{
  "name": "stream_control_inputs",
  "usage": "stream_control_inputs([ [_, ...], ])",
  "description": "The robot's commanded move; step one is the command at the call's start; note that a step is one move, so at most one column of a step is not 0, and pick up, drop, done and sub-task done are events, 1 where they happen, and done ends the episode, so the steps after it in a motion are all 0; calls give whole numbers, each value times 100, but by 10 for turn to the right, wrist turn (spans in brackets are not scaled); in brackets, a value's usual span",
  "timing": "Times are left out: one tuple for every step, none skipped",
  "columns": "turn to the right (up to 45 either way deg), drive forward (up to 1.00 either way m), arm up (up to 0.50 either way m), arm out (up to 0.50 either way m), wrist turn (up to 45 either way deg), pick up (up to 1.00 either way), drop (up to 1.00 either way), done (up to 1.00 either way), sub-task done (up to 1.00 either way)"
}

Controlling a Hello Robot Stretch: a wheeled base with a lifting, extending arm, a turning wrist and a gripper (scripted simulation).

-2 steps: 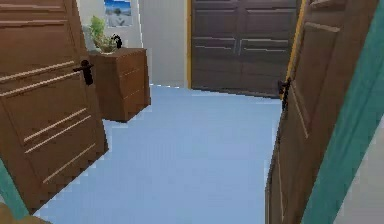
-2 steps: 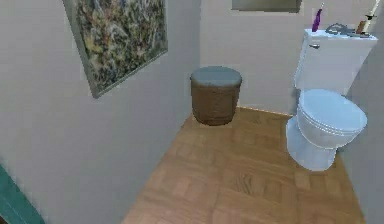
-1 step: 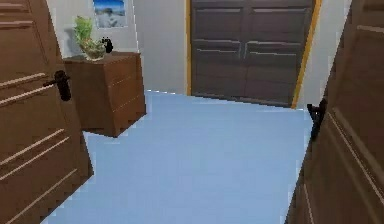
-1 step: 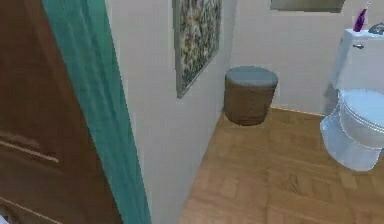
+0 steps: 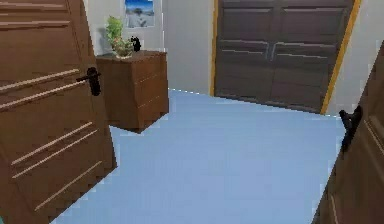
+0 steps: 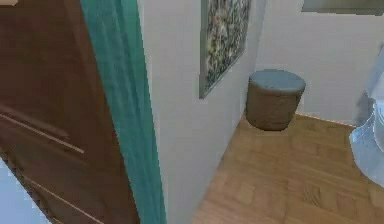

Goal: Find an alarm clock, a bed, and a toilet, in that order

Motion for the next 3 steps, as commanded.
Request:
stream_control_inputs([
  [0, 100, 0, 0, 0, 0, 0, 0, 0],
  [0, 100, 0, 0, 0, 0, 0, 0, 0],
  [-60, 0, 0, 0, 0, 0, 0, 0, 0],
])
